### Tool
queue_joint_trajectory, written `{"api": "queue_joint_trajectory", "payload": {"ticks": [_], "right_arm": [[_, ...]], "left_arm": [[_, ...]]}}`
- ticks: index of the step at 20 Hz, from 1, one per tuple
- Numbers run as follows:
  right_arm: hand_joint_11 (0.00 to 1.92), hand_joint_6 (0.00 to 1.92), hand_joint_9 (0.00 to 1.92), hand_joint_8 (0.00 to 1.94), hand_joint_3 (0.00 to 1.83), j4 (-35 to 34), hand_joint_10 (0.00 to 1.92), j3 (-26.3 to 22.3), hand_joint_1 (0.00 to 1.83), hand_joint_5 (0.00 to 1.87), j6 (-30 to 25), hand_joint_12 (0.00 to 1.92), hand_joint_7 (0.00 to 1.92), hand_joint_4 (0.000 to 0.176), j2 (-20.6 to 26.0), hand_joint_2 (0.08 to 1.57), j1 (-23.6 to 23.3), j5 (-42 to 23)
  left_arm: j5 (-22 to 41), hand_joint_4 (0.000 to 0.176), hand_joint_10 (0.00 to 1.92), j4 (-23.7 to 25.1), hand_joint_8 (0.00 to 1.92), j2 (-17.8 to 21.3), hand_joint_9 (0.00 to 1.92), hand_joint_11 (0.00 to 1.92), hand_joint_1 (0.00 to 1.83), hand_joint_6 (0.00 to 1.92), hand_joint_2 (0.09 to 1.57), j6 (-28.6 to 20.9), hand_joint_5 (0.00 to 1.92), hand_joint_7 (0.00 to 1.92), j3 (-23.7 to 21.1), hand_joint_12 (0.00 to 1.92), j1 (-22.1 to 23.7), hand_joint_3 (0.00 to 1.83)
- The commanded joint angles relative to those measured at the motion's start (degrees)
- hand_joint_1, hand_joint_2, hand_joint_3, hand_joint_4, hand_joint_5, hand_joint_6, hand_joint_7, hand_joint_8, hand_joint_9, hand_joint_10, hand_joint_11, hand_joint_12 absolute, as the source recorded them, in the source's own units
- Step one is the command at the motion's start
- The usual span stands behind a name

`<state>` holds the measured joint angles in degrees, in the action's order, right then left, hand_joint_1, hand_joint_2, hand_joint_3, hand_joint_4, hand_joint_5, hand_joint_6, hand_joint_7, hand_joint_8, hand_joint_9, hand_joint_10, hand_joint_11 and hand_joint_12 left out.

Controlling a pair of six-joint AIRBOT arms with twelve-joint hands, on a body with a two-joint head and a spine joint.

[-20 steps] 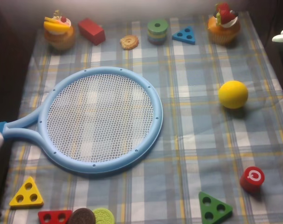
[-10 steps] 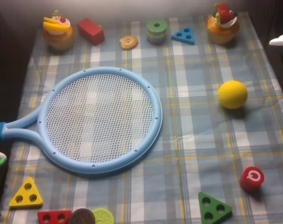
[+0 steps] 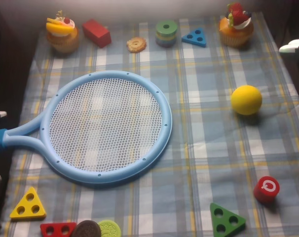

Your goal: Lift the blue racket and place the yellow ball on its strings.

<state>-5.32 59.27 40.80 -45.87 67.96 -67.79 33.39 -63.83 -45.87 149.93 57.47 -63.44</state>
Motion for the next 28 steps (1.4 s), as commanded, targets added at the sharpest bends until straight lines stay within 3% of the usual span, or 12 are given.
{"api": "queue_joint_trajectory", "payload": {"ticks": [1,6,8,9,10,11,12,13,15,16,20,28], "right_arm": [[0.27,0.0,0.57,0.01,0.0,-1.1,0.01,0.3,0.63,0.49,-0.3,0.83,0.54,0.0,-0.1,1.33,-0.9,-6.7],[0.31,0.0,0.59,0.0,0.0,-1.1,0.01,0.5,0.58,0.47,-0.5,0.72,0.56,0.0,-0.5,1.34,-1.0,-6.7],[0.39,0.0,0.6,0.0,0.0,-1.1,0.0,0.5,0.57,0.47,-0.6,0.56,0.56,0.0,-0.5,1.33,-1.0,-6.7],[0.43,0.0,0.59,0.0,0.0,-1.1,0.0,0.5,0.58,0.46,-0.7,0.46,0.56,0.0,-0.5,1.34,-1.0,-6.7],[0.47,0.0,0.6,0.0,0.0,-1.1,0.0,0.6,0.57,0.46,-0.7,0.41,0.56,0.0,-0.5,1.33,-1.0,-6.7],[0.48,0.0,0.61,0.0,0.0,-1.1,0.0,0.6,0.57,0.46,-0.8,0.4,0.56,0.0,-0.5,1.33,-1.0,-6.7],[0.48,0.0,0.61,0.0,0.0,-1.1,0.0,0.6,0.57,0.46,-0.8,0.39,0.56,0.0,-0.5,1.33,-0.9,-6.7],[0.48,0.0,0.62,0.0,0.0,-1.1,0.01,0.6,0.56,0.46,-0.8,0.39,0.57,0.0,-0.5,1.32,-0.9,-6.7],[0.49,0.0,0.63,0.0,0.0,-1.1,0.01,0.6,0.56,0.47,-0.9,0.39,0.58,0.0,-0.5,1.33,-0.9,-6.7],[0.5,0.0,0.64,0.01,0.0,-1.1,0.01,0.5,0.53,0.47,-0.9,0.39,0.59,0.0,-0.5,1.33,-0.9,-6.7],[0.55,0.0,0.64,0.0,0.0,-1.1,0.0,0.5,0.55,0.48,-1.1,0.27,0.6,0.0,-0.5,1.33,-0.7,-6.7],[0.56,0.0,0.64,0.0,0.0,-1.3,0.0,0.6,0.51,0.5,-1.3,0.22,0.61,0.0,-0.6,1.32,-0.5,-6.7]], "left_arm": [[4.1,0.176,0.01,0.8,0.0,-0.4,0.47,0.05,0.81,0.01,0.99,0.1,0.19,0.45,0.2,0.45,0.5,0.0],[4.6,0.176,0.05,0.4,0.03,-0.6,0.82,0.17,0.92,0.0,0.96,0.1,0.43,0.78,0.1,0.49,0.7,0.0],[4.5,0.098,0.08,0.3,0.07,-0.6,0.92,0.25,0.94,0.03,0.96,0.1,0.7,0.91,0.1,0.56,0.9,0.0],[4.5,0.021,0.1,0.3,0.1,-0.6,0.92,0.26,0.92,0.06,0.99,0.1,0.89,0.97,0.0,0.72,1.0,0.0],[4.5,0.145,0.25,0.3,0.27,-0.7,0.89,0.29,0.95,0.92,1.12,0.1,0.88,0.95,0.0,0.86,1.0,0.01],[4.5,0.09,1.04,0.2,1.03,-0.7,0.62,0.28,0.78,1.3,1.12,0.0,0.61,0.66,0.0,1.31,1.0,0.0],[4.5,0.071,1.73,0.2,1.63,-0.7,0.59,0.39,0.81,1.78,1.13,0.0,0.59,0.6,0.0,1.8,1.1,0.0],[4.6,0.095,1.88,0.2,1.86,-0.7,0.68,0.55,0.85,1.89,1.14,-0.1,0.63,0.65,0.0,1.9,1.1,0.0],[5.0,0.169,1.92,0.1,1.92,-0.7,0.98,0.89,0.9,1.92,1.27,-0.8,0.85,0.9,-0.2,1.92,1.1,0.02],[5.3,0.175,1.92,0.4,1.92,-0.7,1.06,1.0,0.89,1.92,1.3,-1.5,0.93,1.02,-0.4,1.92,1.1,0.02],[5.8,0.171,1.92,2.9,1.92,-0.2,1.54,1.41,1.41,1.92,1.29,-6.4,1.1,1.4,-1.2,1.92,1.0,0.0],[13.7,0.176,1.92,11.8,1.92,4.7,1.5,1.59,1.69,1.92,1.19,-18.3,0.88,1.23,-7.4,1.92,-0.5,0.0]]}}
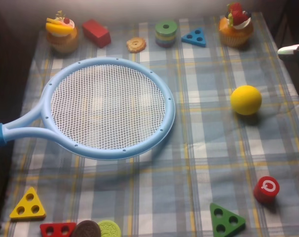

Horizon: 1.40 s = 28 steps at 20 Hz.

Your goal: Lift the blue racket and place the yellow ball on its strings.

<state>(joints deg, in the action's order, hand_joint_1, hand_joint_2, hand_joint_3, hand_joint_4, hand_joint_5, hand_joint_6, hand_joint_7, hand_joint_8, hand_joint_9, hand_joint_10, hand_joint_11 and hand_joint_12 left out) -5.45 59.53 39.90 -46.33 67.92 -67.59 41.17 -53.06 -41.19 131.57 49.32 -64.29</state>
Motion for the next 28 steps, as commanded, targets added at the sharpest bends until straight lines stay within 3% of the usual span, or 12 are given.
{"api": "queue_joint_trajectory", "payload": {"ticks": [1,3,5,8,11,13,15,16,19,24,28], "right_arm": [[0.56,0.0,0.64,0.0,0.0,-1.1,0.0,0.4,0.51,0.5,-0.4,0.22,0.61,0.005,-0.2,1.32,-0.4,-6.9],[0.56,0.0,0.65,0.0,0.0,-1.1,0.0,0.6,0.53,0.51,-0.4,0.21,0.62,0.0,-0.3,1.31,-0.5,-6.9],[0.57,0.0,0.66,0.0,0.0,-0.7,0.0,1.3,0.58,0.52,-1.1,0.21,0.62,0.0,-0.5,1.3,-0.9,-6.8],[0.58,0.0,0.61,0.0,0.0,3.3,0.0,3.5,0.74,0.49,-3.8,0.2,0.57,0.0,-1.7,1.26,-4.6,-2.2],[0.61,0.0,0.63,0.0,0.0,7.3,0.0,5.0,0.85,0.48,-4.0,0.22,0.57,0.0,-2.8,1.09,-9.1,2.2],[0.45,0.0,0.59,0.0,0.01,10.3,0.0,6.5,0.86,0.45,-5.7,0.47,0.55,0.0,-3.6,1.0,-11.4,4.9],[0.41,0.0,0.59,0.0,0.0,15.3,0.0,8.3,0.89,0.46,-7.9,0.56,0.54,0.0,-4.5,0.96,-14.8,9.8],[0.41,0.0,0.58,0.0,0.0,17.7,0.0,9.0,0.89,0.46,-8.9,0.57,0.53,0.0,-5.0,0.95,-16.4,12.2],[0.28,0.0,0.63,0.0,0.0,23.5,0.01,10.7,0.94,0.46,-10.8,0.9,0.57,0.0,-6.7,0.92,-20.6,16.8],[0.3,0.01,0.73,0.02,0.0,29.4,0.03,12.3,1.0,0.52,-11.3,0.99,0.69,0.0,-9.1,0.87,-24.5,22.3],[0.34,0.0,0.79,0.01,0.0,31.5,0.03,13.2,0.94,0.53,-11.4,1.1,0.73,0.0,-10.5,0.89,-25.5,25.4]], "left_arm": [[7.2,0.176,1.92,2.3,1.92,0.7,1.48,1.57,1.68,1.92,1.19,-0.6,0.86,1.21,-0.4,1.92,0.2,0.0],[9.7,0.176,1.92,4.7,1.92,2.3,1.46,1.58,1.76,1.92,1.18,-3.6,0.82,1.16,-2.3,1.92,-0.5,0.0],[13.7,0.176,1.92,8.2,1.92,4.5,1.47,1.58,1.75,1.92,1.2,-10.0,0.87,1.19,-4.4,1.92,-1.7,0.0],[18.5,0.176,1.92,10.7,1.92,6.2,1.49,1.59,1.78,1.92,1.19,-11.0,0.86,1.21,-7.3,1.92,-2.6,0.0],[21.2,0.176,1.92,12.5,1.92,6.5,1.47,1.55,1.73,1.92,1.19,-11.6,0.9,1.2,-8.9,1.92,-3.0,0.0],[22.9,0.176,1.92,13.6,1.92,6.7,1.46,1.51,1.73,1.92,1.18,-12.3,0.89,1.19,-9.8,1.92,-3.0,0.0],[24.7,0.176,1.92,14.7,1.92,6.9,1.4,1.46,1.69,1.92,1.17,-13.8,0.83,1.12,-10.4,1.92,-3.2,0.0],[25.4,0.176,1.92,15.0,1.92,6.9,1.41,1.47,1.7,1.92,1.16,-14.5,0.85,1.14,-10.5,1.92,-3.4,0.0],[27.3,0.176,1.92,15.2,1.92,6.9,1.49,1.54,1.73,1.92,1.17,-15.6,0.99,1.24,-11.0,1.92,-4.0,0.0],[28.8,0.176,1.92,15.2,1.92,6.6,1.53,1.57,1.75,1.92,1.16,-17.0,1.04,1.29,-11.2,1.92,-4.2,0.0],[28.8,0.176,1.92,15.2,1.92,6.2,1.51,1.58,1.8,1.92,1.16,-17.3,1.01,1.27,-11.3,1.92,-4.3,0.0]]}}
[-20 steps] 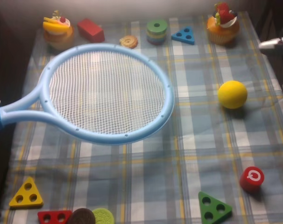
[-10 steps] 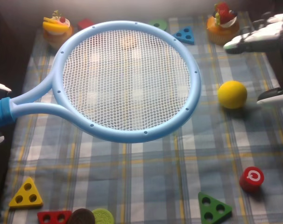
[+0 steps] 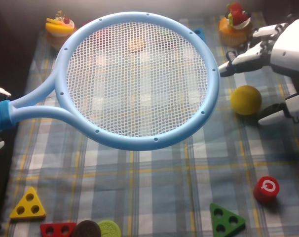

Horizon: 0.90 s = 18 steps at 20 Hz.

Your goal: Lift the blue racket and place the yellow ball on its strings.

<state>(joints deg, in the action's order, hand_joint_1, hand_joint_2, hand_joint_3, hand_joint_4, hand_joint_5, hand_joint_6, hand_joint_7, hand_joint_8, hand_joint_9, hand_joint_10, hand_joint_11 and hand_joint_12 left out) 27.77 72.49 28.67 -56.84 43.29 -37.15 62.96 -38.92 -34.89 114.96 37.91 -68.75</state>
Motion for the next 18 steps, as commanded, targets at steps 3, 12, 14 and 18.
{"api": "queue_joint_trajectory", "payload": {"ticks": [3,12,14,18], "right_arm": [[0.39,0.0,0.87,0.01,0.0,-1.6,0.04,1.0,0.94,0.59,-0.1,1.12,0.81,0.0,-1.2,0.9,-0.9,-3.5],[0.82,0.67,1.06,0.81,0.0,-1.3,0.71,2.3,1.26,1.05,-0.1,1.37,1.16,0.0,-3.0,1.05,-1.1,-1.8],[0.76,0.75,1.04,0.84,0.0,-1.3,0.82,2.5,1.25,1.09,-0.1,1.46,1.12,0.011,-3.0,1.06,-1.3,-1.6],[0.69,0.73,0.89,1.04,0.0,-1.8,1.29,2.0,1.38,1.01,-0.1,1.41,0.98,0.0,-2.1,1.11,-1.9,-2.8]], "left_arm": [[6.9,0.176,1.92,0.9,1.92,-0.2,1.52,1.55,1.76,1.92,1.17,-1.0,0.96,1.28,0.1,1.92,0.0,0.0],[5.7,0.176,1.92,0.4,1.92,-0.8,1.49,1.57,1.79,1.92,1.19,-1.9,0.94,1.24,0.6,1.92,-0.3,0.0],[5.2,0.176,1.92,0.5,1.92,-1.0,1.47,1.55,1.82,1.92,1.18,-2.1,0.95,1.23,0.7,1.92,-0.3,0.0],[3.4,0.176,1.92,0.6,1.92,-1.8,1.5,1.58,1.79,1.92,1.18,-2.6,0.88,1.23,1.4,1.92,-0.2,0.0]]}}
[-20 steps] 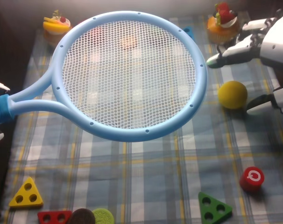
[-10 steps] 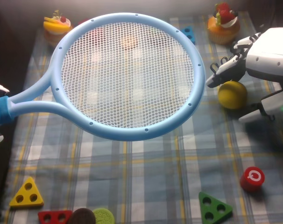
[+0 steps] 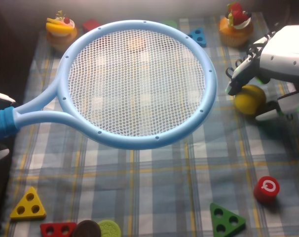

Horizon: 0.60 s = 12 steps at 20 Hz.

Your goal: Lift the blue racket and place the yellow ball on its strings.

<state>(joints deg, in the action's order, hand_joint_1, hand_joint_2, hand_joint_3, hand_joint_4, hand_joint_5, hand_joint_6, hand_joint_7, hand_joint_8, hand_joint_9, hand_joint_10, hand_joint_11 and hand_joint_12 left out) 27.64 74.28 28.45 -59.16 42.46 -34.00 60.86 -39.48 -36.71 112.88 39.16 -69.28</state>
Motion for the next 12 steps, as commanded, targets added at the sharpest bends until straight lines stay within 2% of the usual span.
{"api": "queue_joint_trajectory", "payload": {"ticks": [1,2,3,5,6,7,8,9,10,11,12], "right_arm": [[0.7,0.81,0.92,0.96,0.0,-2.7,1.23,-0.4,1.38,1.0,0.1,1.37,1.02,0.0,1.2,1.1,-1.2,-7.8],[0.56,0.7,0.86,1.15,0.0,-4.1,1.2,-1.1,1.27,1.07,0.1,1.68,0.98,0.0,2.3,1.1,-1.2,-10.0],[0.56,0.7,0.86,1.15,0.0,-5.8,1.2,-1.7,1.27,1.07,0.3,1.68,0.98,0.0,3.3,1.1,-1.2,-12.6],[0.68,0.52,0.92,0.99,0.0,-8.5,1.01,-2.9,1.26,1.18,1.0,1.59,1.07,0.0,5.0,1.06,-1.2,-17.7],[0.62,0.71,0.84,1.06,0.0,-9.4,1.31,-3.4,1.37,1.03,1.8,1.46,0.99,0.0,5.5,1.11,-1.4,-20.2],[0.62,0.71,0.84,1.06,0.0,-9.5,1.31,-3.5,1.37,1.03,1.9,1.46,0.99,0.0,5.5,1.11,-1.9,-21.3],[0.61,0.57,0.79,1.3,0.0,-9.0,1.34,-3.6,1.29,1.08,1.9,1.64,0.92,0.0,5.3,1.12,-2.9,-22.2],[0.55,0.55,0.79,1.27,0.0,-7.7,1.17,-3.8,1.27,1.11,1.9,1.51,0.95,0.0,4.9,1.11,-4.1,-22.3],[0.59,0.72,0.86,1.07,0.0,-6.2,1.21,-3.8,1.36,1.05,1.9,1.32,0.99,0.0,4.3,1.1,-5.1,-22.3],[0.7,0.73,0.91,1.0,0.0,-4.1,1.18,-3.5,1.38,1.05,1.7,1.19,1.01,0.0,3.1,1.09,-6.6,-21.9],[0.7,0.73,0.91,1.0,0.0,-3.4,1.18,-3.3,1.38,1.05,1.5,1.19,1.01,0.0,2.7,1.09,-7.1,-21.8]], "left_arm": [[4.8,0.176,1.92,1.3,1.92,-0.3,1.47,1.56,1.68,1.92,1.22,-0.8,0.94,1.25,0.5,1.92,0.3,0.01],[4.2,0.176,1.92,1.3,1.92,-0.5,1.45,1.56,1.76,1.92,1.18,-0.8,0.92,1.22,0.8,1.92,0.5,0.0],[3.5,0.176,1.92,1.3,1.92,-0.7,1.45,1.56,1.76,1.92,1.18,-0.8,0.92,1.22,1.2,1.92,0.7,0.0],[2.1,0.176,1.92,1.1,1.92,-1.1,1.42,1.52,1.82,1.92,1.15,-0.8,0.81,1.15,1.8,1.92,1.0,0.0],[1.7,0.176,1.92,1.2,1.92,-1.1,1.42,1.53,1.83,1.92,1.17,-0.8,0.78,1.17,2.0,1.92,1.1,0.0],[1.4,0.176,1.92,1.2,1.92,-1.1,1.42,1.53,1.83,1.92,1.17,-0.8,0.78,1.17,2.1,1.92,1.2,0.0],[0.9,0.176,1.92,1.3,1.92,-1.2,1.43,1.54,1.83,1.92,1.18,-0.8,0.79,1.17,2.3,1.92,1.7,0.0],[0.4,0.176,1.92,1.6,1.92,-1.3,1.42,1.55,1.83,1.92,1.18,-0.8,0.79,1.13,2.7,1.92,2.3,0.0],[-0.3,0.176,1.92,1.9,1.92,-1.7,1.41,1.54,1.83,1.92,1.19,-0.8,0.8,1.11,3.1,1.92,3.0,0.0],[-1.6,0.176,1.92,2.6,1.92,-2.3,1.48,1.58,1.82,1.92,1.18,-0.8,0.86,1.2,3.7,1.92,4.2,0.0],[-1.9,0.176,1.92,2.9,1.92,-2.5,1.48,1.58,1.82,1.92,1.18,-0.8,0.86,1.2,3.9,1.92,4.5,0.0]]}}
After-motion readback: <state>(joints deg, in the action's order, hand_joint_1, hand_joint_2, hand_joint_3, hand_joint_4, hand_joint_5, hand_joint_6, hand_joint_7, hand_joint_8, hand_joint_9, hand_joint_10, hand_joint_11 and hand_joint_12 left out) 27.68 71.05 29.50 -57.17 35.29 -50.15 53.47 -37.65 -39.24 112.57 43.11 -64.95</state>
